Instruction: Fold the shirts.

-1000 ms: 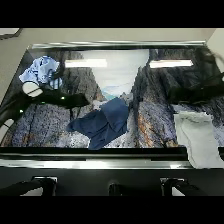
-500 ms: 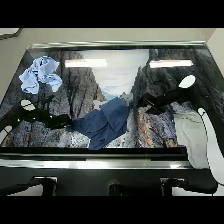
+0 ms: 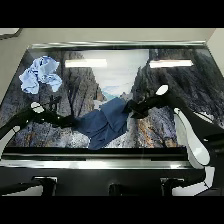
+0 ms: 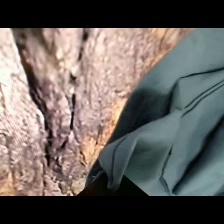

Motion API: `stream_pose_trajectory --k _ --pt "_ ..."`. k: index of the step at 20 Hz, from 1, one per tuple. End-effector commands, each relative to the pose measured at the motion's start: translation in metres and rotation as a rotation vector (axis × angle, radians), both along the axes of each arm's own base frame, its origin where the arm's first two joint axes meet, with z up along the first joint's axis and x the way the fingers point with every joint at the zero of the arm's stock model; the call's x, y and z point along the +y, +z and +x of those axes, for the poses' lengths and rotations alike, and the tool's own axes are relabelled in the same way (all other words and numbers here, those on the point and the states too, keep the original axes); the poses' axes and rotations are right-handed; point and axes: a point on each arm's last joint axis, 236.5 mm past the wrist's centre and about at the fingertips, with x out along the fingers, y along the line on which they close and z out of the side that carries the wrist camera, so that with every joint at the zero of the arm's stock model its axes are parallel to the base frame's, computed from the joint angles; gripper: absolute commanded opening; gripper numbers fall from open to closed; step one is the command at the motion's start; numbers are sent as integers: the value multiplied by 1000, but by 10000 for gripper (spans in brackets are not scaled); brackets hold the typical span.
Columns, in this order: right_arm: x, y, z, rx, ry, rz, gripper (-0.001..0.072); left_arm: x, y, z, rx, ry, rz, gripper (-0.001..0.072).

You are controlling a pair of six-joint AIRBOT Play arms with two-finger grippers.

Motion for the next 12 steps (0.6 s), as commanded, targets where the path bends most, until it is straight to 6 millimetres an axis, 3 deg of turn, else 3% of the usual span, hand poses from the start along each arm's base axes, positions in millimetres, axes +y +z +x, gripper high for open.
stream_pose_trajectory --k 1,2,3,4,6,8,10,12 --pt "29 -20 15 -43 -42 13 652 -1 11 4 -36 2 -3 25" --pt "34 -22 18 -54 -51 15 607 -1 12 4 -34 5 -4 25" --pt "36 -21 20 -58 -61 24 419 -1 12 2 -27 8 -6 25" --pt "37 -19 21 -56 -64 32 83 -2 12 1 -24 6 -7 25" --pt "32 -8 22 -85 -40 35 44 -1 20 4 -44 0 -8 24" --pt "19 20 31 -172 -30 34 43 3 54 25 -150 -13 -5 24" --pt "-1 72 45 -310 -51 43 43 19 117 59 -325 26 3 24" --pt "-28 149 55 -509 -73 47 42 44 223 90 -587 84 22 24"
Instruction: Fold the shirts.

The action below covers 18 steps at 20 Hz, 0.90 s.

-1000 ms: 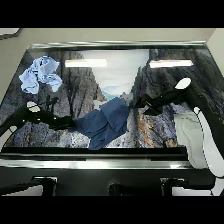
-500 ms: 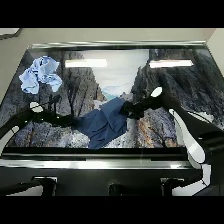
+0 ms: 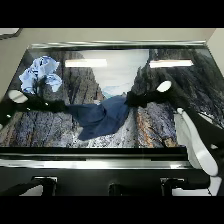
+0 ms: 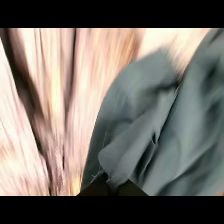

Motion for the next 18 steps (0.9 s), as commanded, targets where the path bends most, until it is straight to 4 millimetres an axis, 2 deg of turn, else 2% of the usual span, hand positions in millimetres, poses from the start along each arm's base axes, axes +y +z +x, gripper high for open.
stream_pose_trajectory --k 1,2,3,4,5,6,8,10,12,13,14,15,16,18 --pt "-40 121 10 -328 -27 -11 43 34 165 35 -401 79 30 24" --pt "-54 174 4 -470 -35 -26 43 44 235 31 -559 114 40 24" --pt "-69 226 -9 -602 -56 -48 43 53 304 19 -726 146 56 24" --pt "-85 268 -24 -709 -91 -85 43 61 361 1 -868 180 78 24" --pt "-104 303 -43 -809 -134 -143 43 71 410 -23 -986 226 104 23" --pt "-120 327 -60 -879 -175 -203 43 79 441 -44 -1059 272 125 24" --pt "-148 352 -93 -932 -255 -300 43 86 475 -78 -1142 335 132 24" --pt "-153 356 -120 -936 -248 -356 44 83 489 -101 -1188 345 131 24" --pt "-148 353 -142 -920 -214 -369 44 81 494 -108 -1203 344 133 24" --pt "-145 346 -149 -889 -190 -375 44 82 493 -108 -1200 346 138 24" --pt "-145 330 -156 -817 -171 -384 44 84 487 -103 -1180 347 149 24" --pt "-148 306 -161 -707 -152 -401 44 88 474 -96 -1139 348 164 24" --pt "-152 269 -171 -537 -130 -413 44 92 450 -83 -1060 341 177 24" --pt "-158 185 -198 -172 -52 -434 44 97 376 -53 -847 308 185 24"
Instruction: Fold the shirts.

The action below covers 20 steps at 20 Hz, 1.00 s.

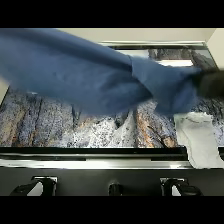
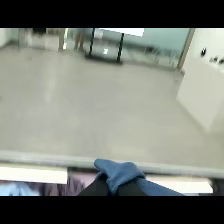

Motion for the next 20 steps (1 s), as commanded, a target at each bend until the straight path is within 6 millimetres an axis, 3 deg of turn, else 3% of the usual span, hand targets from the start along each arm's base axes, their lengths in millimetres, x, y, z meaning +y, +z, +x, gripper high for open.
stream_pose_trajectory --k 1,3,5,8,11,13,14,15,16,17,18,19,20 --pt "-12 -118 -55 539 -14 -30 44 10 -110 39 303 -14 -14 24" --pt "-9 -175 -58 664 -26 9 44 9 -198 68 482 -40 -51 24" --pt "-4 -224 -44 705 -92 88 44 0 -277 99 601 -60 -96 25" --pt "-10 -280 5 641 -211 166 44 -25 -370 153 718 -93 -115 24" --pt "-20 -309 62 564 -333 256 44 -48 -444 197 844 -129 -120 24" --pt "-24 -321 90 523 -417 342 45 -56 -476 213 939 -130 -170 26" --pt "-26 -324 102 509 -471 394 46 -62 -484 218 979 -143 -195 97" --pt "-29 -321 113 487 -506 431 76 -63 -486 218 1013 -162 -192 362" --pt "-32 -311 123 450 -511 436 276 -63 -481 215 1041 -179 -184 647" --pt "-37 -294 133 417 -491 429 495 -56 -471 212 1061 -183 -166 714" --pt "-46 -274 141 378 -449 391 558 -42 -461 203 1095 -175 -134 714" --pt "-61 -255 145 348 -412 337 574 -26 -458 186 1157 -161 -103 713" --pt "-81 -241 142 347 -394 271 621 -10 -460 162 1248 -146 -85 713"
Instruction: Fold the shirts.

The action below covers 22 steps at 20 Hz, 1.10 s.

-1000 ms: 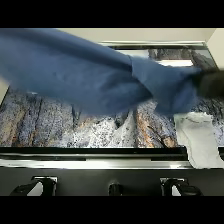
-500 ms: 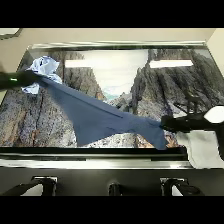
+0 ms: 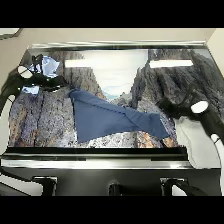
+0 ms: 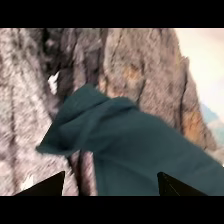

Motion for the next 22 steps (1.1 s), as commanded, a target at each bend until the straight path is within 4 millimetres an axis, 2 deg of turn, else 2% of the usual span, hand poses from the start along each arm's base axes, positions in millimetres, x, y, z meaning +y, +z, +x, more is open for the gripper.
stream_pose_trajectory --k 1,2,3,4,5,6,8,10,14,16,18,19,22 --pt "-55 34 1 1 54 -140 624 36 -11 -70 305 -44 54 713" --pt "-75 26 -18 82 56 -165 628 39 -21 -101 423 -57 35 713" --pt "-85 12 -42 182 68 -156 644 39 -31 -126 505 -72 16 713" --pt "-83 -4 -69 291 113 -116 663 31 -45 -152 566 -97 -18 712" --pt "-73 -17 -92 377 178 -70 662 18 -57 -176 605 -114 -68 713" --pt "-61 -29 -112 444 251 -37 662 -2 -70 -198 626 -117 -149 712" --pt "-39 -43 -131 497 338 14 670 -46 -85 -234 618 -133 -316 703" --pt "-31 -54 -131 492 359 10 689 -73 -101 -256 616 -118 -400 638" --pt "-22 -62 -123 464 391 -23 698 -99 -125 -276 653 -125 -397 638" --pt "-19 -70 -125 489 406 -9 698 -109 -129 -274 638 -141 -377 638" --pt "-18 -80 -128 523 411 14 698 -113 -136 -263 604 -94 -350 626" --pt "-14 -85 -128 532 424 36 698 -114 -139 -256 583 -61 -339 550" --pt "-2 -96 -125 531 465 73 696 -112 -143 -242 542 -11 -324 109"
